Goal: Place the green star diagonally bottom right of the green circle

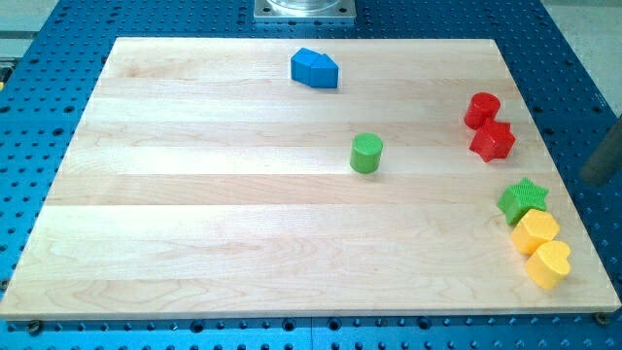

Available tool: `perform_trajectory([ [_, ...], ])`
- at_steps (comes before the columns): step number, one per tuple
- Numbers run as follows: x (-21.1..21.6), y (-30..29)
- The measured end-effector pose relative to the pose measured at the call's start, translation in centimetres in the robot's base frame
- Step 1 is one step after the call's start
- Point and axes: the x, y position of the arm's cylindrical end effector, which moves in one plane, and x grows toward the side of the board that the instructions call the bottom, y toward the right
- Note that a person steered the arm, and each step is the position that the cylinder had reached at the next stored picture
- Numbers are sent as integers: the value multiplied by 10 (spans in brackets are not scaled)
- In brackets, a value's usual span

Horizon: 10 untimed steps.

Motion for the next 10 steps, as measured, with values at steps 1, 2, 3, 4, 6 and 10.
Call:
perform_trajectory([
  [1,12,-10],
  [2,13,-32],
  [3,73,-27],
  [4,48,-75],
  [6,12,-105],
  [10,57,-131],
])
